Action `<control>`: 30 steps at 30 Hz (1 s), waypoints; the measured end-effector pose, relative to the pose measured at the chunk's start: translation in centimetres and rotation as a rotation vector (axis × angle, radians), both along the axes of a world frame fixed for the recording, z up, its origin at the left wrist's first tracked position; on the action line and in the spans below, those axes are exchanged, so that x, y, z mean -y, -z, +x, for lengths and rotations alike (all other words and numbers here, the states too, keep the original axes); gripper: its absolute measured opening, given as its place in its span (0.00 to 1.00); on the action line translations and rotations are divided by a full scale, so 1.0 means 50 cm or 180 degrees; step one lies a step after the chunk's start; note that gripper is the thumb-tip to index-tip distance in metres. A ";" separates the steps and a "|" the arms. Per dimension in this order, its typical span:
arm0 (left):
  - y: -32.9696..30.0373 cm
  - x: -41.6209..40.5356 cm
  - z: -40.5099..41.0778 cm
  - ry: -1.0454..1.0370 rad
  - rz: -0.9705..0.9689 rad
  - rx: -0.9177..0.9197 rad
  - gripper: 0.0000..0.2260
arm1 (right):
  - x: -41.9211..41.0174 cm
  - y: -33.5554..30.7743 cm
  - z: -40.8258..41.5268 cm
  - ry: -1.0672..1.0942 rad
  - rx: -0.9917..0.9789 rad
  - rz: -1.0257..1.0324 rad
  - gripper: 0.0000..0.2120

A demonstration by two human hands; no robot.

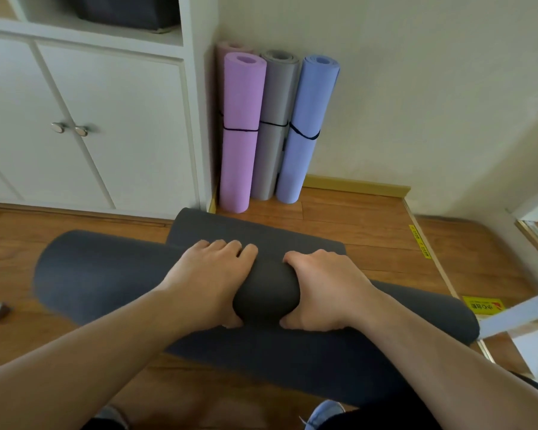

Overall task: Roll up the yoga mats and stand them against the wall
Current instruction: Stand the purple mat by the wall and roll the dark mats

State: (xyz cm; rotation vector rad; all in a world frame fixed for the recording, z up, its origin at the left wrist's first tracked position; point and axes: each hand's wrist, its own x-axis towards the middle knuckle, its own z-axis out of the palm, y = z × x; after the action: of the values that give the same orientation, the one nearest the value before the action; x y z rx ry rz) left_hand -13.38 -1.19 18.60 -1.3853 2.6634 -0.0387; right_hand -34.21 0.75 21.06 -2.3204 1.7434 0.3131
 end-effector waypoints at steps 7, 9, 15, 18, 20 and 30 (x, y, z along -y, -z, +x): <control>-0.028 0.014 0.019 -0.0233 0.0584 -0.0332 0.34 | -0.030 0.012 0.026 -0.0155 -0.0341 -0.0419 0.58; -0.037 0.020 0.023 -0.0279 0.0702 -0.0271 0.36 | -0.026 0.011 0.024 -0.0164 -0.0244 -0.0510 0.50; -0.022 -0.001 0.016 -0.0053 0.0197 -0.0356 0.47 | -0.006 -0.011 0.005 -0.0180 -0.0125 -0.0505 0.37; -0.008 -0.006 -0.001 -0.0005 -0.0126 -0.0343 0.47 | 0.001 -0.015 -0.004 -0.0043 -0.0059 -0.0293 0.39; -0.009 -0.002 -0.008 -0.0003 -0.0127 -0.0442 0.42 | -0.002 -0.010 -0.004 -0.0024 -0.0014 -0.0204 0.43; -0.027 0.012 0.011 -0.0114 0.0482 -0.0557 0.38 | -0.004 0.003 0.005 -0.0129 -0.0072 -0.0477 0.41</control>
State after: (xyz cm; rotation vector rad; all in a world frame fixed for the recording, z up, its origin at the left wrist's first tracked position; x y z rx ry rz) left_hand -12.82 -1.80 19.93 -1.4480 2.7112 0.2949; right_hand -33.98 0.95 20.90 -2.4675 1.7894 0.2233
